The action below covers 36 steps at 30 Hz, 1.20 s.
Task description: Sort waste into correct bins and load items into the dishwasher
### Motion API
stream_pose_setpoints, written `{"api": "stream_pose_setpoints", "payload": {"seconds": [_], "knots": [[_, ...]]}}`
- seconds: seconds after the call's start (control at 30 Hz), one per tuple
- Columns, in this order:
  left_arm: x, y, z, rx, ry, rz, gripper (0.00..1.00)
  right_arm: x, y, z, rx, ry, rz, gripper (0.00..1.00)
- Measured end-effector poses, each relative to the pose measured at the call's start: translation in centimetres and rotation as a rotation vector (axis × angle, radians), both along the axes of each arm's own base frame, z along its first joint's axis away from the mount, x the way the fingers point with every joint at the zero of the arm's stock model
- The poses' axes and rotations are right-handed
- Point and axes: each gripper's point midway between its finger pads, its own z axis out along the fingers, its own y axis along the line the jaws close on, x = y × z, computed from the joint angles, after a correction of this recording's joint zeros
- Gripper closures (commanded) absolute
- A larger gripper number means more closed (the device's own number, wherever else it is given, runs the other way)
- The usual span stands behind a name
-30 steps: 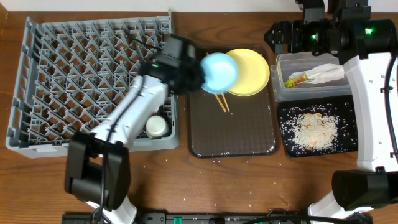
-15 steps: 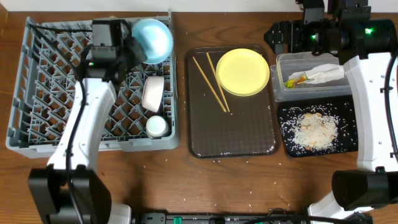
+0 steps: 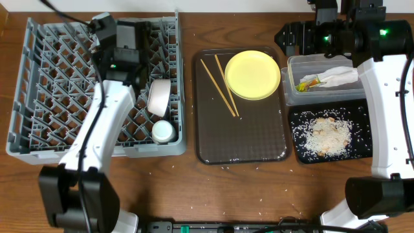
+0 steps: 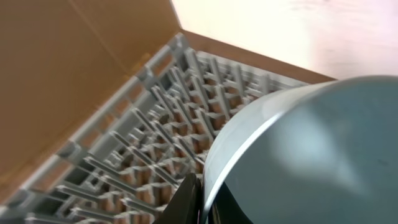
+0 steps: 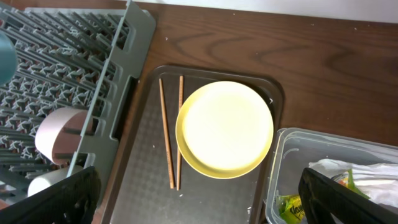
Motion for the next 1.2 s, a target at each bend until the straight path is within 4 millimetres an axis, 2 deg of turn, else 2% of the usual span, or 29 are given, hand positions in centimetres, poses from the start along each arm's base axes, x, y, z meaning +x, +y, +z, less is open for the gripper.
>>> {"api": "stream_pose_setpoints", "payload": {"seconds": [0.13,0.43,0.53,0.73,1.2], "knots": [[0.9,-0.4,-1.0,0.120,0.047,0.017,0.93,0.0,0.0,0.0,0.000,0.000,0.000,0.01],[2.3,-3.8,-2.3,0.340,0.113,0.008,0.93,0.0,0.0,0.0,0.000,0.000,0.000,0.01],[2.3,-3.8,-3.0,0.384,0.151,0.017,0.93,0.0,0.0,0.0,0.000,0.000,0.000,0.01],[2.3,-3.7,-4.2,0.432,0.202,0.033,0.93,0.0,0.0,0.0,0.000,0.000,0.000,0.01],[2.6,-5.7,-6.0,0.463,0.232,-0.001,0.92,0.0,0.0,0.0,0.000,0.000,0.000,0.01]]}}
